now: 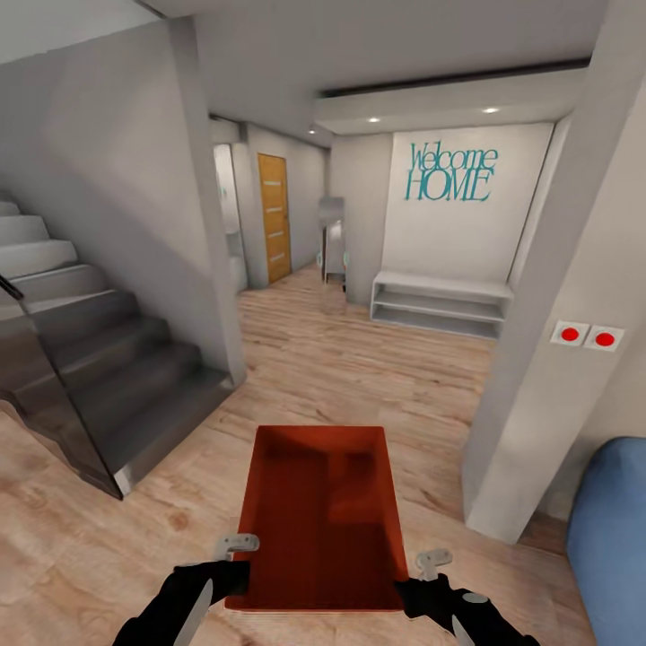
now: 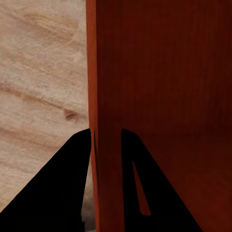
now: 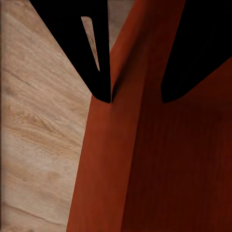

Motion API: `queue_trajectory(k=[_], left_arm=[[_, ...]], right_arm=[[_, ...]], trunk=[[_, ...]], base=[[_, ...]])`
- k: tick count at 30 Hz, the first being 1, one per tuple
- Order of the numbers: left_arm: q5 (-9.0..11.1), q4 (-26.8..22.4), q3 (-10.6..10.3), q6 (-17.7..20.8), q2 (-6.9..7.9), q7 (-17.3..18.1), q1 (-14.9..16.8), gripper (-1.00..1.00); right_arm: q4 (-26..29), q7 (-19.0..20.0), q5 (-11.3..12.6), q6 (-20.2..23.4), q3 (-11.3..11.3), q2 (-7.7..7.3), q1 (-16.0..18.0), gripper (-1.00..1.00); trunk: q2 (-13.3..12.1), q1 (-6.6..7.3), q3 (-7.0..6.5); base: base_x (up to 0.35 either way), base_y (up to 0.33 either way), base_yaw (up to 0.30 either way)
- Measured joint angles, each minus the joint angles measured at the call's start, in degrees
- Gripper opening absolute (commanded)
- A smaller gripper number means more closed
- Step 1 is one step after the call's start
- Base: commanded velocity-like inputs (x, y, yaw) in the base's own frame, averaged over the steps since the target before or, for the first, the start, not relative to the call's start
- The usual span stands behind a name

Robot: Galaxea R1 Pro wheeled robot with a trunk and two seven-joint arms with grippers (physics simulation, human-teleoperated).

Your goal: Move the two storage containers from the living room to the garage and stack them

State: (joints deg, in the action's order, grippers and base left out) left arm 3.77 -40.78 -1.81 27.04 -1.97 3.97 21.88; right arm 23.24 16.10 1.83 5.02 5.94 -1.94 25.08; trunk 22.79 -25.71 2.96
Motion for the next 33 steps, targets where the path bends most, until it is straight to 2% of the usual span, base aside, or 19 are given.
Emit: queue_trajectory(k=[11, 16, 33], left_arm=[[2.54, -0.01, -2.18, -0.12, 0.68, -1.07, 0.01, -1.0], [2.58, 0.05, -2.44, -0.17, 0.99, -0.64, 0.01, -1.0], [2.6, 0.11, -2.17, -0.19, 0.7, -1.04, 0.0, -1.0]], right_arm=[[0.0, 0.0, -0.02, -0.03, -0.01, -0.01, 0.0, -1.0], [0.04, -0.02, 0.11, 0.01, 0.08, 0.04, -0.03, -1.0], [0.0, -0.08, 0.09, 0.02, 0.15, -0.02, 0.0, -1.0]], trunk=[[0.0, 0.0, 0.0], [0.0, 0.0, 0.0], [0.0, 0.0, 0.0]], base=[[0.326, -0.141, 0.0], [0.325, -0.082, 0.0], [0.325, -0.005, 0.0]])
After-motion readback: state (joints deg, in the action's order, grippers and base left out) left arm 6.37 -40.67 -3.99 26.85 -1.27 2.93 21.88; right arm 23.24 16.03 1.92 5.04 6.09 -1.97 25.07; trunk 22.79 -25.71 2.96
